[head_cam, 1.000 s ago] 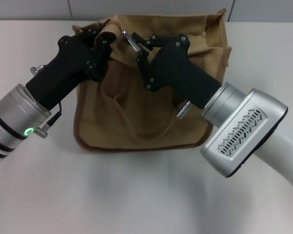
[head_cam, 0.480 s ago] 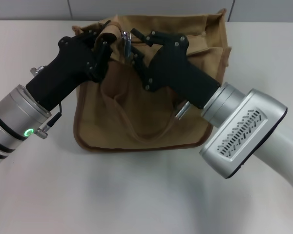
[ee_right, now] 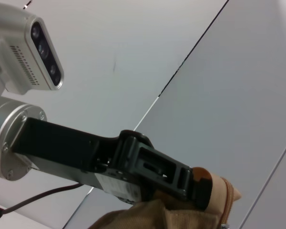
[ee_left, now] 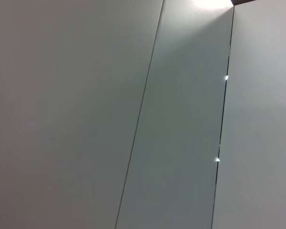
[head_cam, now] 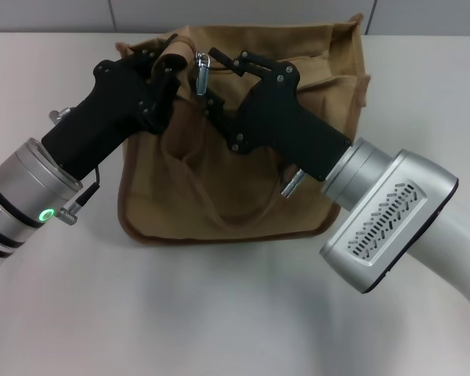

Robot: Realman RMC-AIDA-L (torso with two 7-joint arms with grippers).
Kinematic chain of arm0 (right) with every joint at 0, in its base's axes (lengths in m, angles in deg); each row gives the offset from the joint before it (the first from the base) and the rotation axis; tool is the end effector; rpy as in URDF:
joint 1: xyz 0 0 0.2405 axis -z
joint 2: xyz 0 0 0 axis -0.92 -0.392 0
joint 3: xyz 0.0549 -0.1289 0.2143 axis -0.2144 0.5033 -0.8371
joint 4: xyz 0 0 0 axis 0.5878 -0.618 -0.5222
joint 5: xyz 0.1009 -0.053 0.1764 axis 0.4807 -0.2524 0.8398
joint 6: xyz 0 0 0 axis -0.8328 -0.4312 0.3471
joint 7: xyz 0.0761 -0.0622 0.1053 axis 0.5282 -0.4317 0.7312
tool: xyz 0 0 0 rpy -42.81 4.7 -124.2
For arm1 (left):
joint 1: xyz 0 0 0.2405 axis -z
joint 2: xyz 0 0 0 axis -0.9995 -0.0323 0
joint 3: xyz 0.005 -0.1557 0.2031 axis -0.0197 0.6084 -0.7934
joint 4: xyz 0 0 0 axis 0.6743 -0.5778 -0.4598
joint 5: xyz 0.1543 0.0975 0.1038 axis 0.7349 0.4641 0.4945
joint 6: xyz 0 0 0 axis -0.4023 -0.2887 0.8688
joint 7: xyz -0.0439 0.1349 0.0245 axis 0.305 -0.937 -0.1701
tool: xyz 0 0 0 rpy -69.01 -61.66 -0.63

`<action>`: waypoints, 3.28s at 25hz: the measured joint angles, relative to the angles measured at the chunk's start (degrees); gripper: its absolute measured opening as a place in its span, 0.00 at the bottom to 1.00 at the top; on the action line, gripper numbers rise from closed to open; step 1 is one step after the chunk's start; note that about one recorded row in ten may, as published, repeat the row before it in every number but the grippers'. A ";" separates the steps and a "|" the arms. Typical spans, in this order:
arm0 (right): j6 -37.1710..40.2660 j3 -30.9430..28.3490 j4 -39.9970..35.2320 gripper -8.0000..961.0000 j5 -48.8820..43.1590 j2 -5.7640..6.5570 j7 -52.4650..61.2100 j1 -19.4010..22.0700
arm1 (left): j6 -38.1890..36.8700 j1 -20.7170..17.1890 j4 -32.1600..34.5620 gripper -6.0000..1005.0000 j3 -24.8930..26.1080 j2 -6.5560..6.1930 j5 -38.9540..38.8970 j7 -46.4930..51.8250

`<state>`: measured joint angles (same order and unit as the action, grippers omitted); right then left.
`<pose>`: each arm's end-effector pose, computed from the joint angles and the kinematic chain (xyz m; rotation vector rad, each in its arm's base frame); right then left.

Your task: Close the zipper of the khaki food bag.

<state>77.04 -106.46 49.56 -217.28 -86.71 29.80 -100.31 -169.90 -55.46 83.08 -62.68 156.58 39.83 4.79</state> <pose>0.1549 0.3178 -0.1141 -2.0682 -0.4668 0.7991 -0.2360 0.3076 -0.0260 -2.1040 -0.4109 -1.4125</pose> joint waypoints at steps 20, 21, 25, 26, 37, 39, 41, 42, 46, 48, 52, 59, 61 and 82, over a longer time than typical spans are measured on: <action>1.01 0.00 -0.16 0.36 -0.03 0.00 -0.66 0.54 | 0.14 0.01 -0.77 0.03 0.00 0.01 0.00 0.00; 1.09 0.00 -0.19 0.36 -0.03 0.00 -0.66 0.64 | 0.16 0.01 -0.81 0.03 0.00 0.00 0.01 0.00; 1.63 0.03 -0.29 0.36 -0.03 0.00 -0.66 0.92 | 0.18 0.01 -0.84 0.03 0.00 0.00 0.00 0.00; 1.65 0.12 -0.30 0.36 -0.03 0.00 -0.66 0.93 | 0.19 0.01 -0.84 0.03 0.00 0.01 0.01 0.00; 1.75 1.37 0.26 0.36 0.17 0.00 -4.11 0.85 | 0.37 0.27 -0.84 0.03 0.00 0.00 0.01 0.00; 1.75 1.39 0.31 0.36 0.33 0.00 -4.18 0.75 | 0.38 0.27 -0.84 0.03 0.01 0.00 -0.02 0.00; 1.75 1.40 0.33 0.36 0.38 0.00 -4.18 0.59 | 0.38 0.27 -0.84 0.03 0.01 0.00 -0.03 0.00; 1.74 1.40 0.33 0.36 0.38 0.00 -4.20 0.54 | 0.40 0.30 -0.84 0.03 0.01 0.00 -0.04 -0.01; 1.32 1.40 0.27 0.35 0.28 0.00 -4.19 0.26 | 0.87 0.40 -0.90 0.03 0.01 0.00 -0.04 0.00; 1.23 1.43 0.16 0.35 0.19 0.00 -4.22 0.26 | 0.94 0.42 -0.93 0.03 0.00 0.00 -0.01 0.00; 1.33 1.53 0.00 0.35 0.14 -0.01 -4.22 0.66 | 0.97 0.45 -0.94 0.03 0.02 0.01 0.10 0.00; 1.73 1.86 -0.07 0.35 0.27 0.00 -3.73 0.81 | 0.29 0.79 -0.93 0.03 0.08 0.00 0.12 0.48; 1.84 1.68 0.01 0.35 0.49 0.00 -1.67 1.07 | -0.20 0.96 -0.91 0.03 0.19 0.00 0.09 0.80; 7.09 0.35 -0.71 0.35 0.54 0.03 15.69 2.25 | -1.95 1.93 -0.37 0.03 0.25 -0.01 -0.06 1.49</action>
<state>84.13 -106.11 48.84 -216.74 -86.67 45.49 -98.05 -171.85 -53.54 82.71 -62.43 156.57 39.78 6.28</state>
